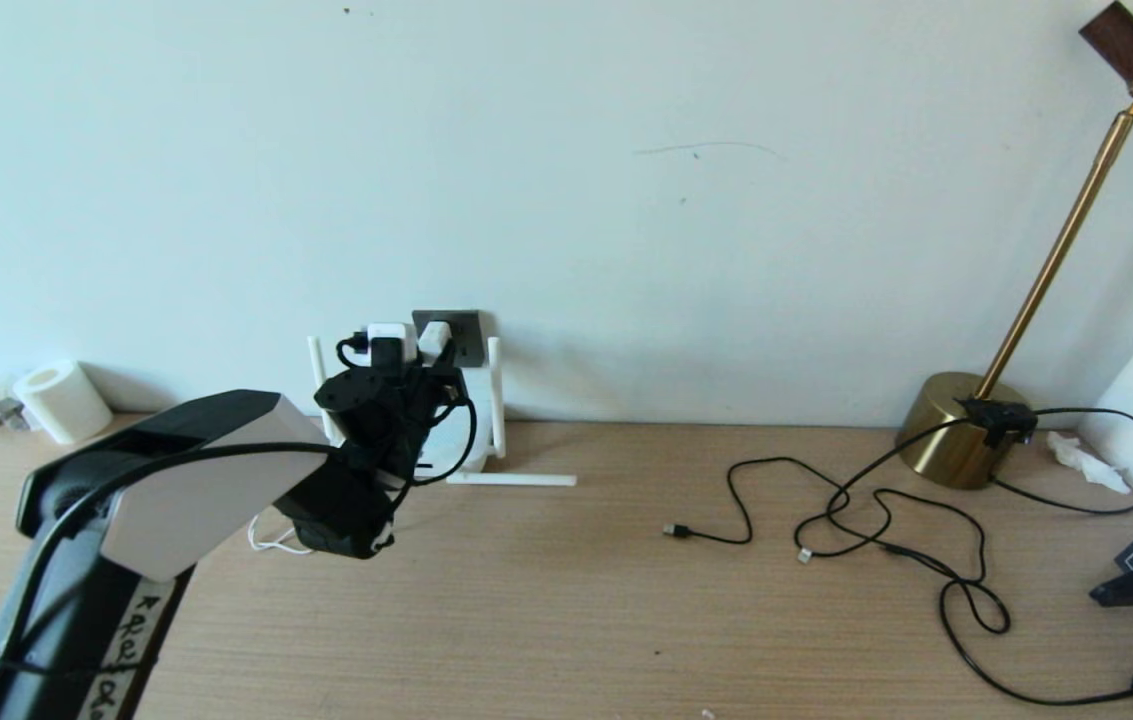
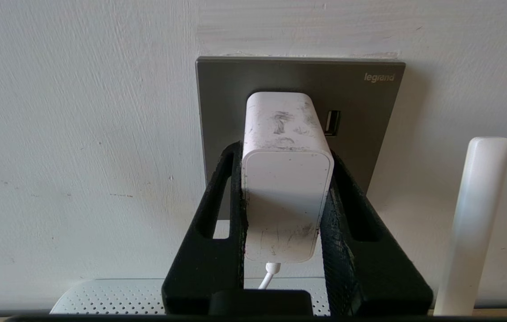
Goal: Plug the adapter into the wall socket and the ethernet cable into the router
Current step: Plug plug into socket
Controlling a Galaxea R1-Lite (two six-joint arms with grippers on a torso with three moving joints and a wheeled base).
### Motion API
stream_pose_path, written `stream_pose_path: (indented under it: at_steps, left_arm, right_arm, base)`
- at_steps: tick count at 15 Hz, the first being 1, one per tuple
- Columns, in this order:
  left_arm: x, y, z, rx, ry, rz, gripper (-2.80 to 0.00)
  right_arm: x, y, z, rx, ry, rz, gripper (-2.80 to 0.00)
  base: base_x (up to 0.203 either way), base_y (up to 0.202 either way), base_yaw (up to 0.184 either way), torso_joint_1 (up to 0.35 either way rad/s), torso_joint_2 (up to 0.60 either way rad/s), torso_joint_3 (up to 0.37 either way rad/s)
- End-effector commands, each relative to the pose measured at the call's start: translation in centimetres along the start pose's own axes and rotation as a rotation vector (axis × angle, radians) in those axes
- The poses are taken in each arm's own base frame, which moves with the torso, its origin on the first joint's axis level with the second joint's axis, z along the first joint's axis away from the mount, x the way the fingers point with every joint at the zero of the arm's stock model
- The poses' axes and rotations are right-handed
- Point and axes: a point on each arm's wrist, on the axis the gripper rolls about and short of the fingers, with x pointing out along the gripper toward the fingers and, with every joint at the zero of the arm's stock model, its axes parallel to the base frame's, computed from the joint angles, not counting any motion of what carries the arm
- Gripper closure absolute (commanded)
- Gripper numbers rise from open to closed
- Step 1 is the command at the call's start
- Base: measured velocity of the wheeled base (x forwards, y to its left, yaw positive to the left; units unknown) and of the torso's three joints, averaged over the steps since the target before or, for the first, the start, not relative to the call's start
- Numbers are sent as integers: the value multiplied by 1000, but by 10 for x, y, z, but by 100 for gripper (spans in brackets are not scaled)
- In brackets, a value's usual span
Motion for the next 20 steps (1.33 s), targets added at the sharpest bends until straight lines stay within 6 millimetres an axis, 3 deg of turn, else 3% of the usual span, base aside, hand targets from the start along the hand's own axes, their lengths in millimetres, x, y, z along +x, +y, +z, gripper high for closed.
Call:
stream_pose_path:
  at_steps: [1,20]
  left_arm:
    - [0,0,-1,0,-3,2,0]
    - [2,1,6,-2,-4,22,0]
  right_arm:
    - [0,0,0,0,-1,0,0]
    - [0,0,0,0,-1,0,0]
  base:
    - [0,0,0,0,0,0]
    - [0,0,0,0,0,0]
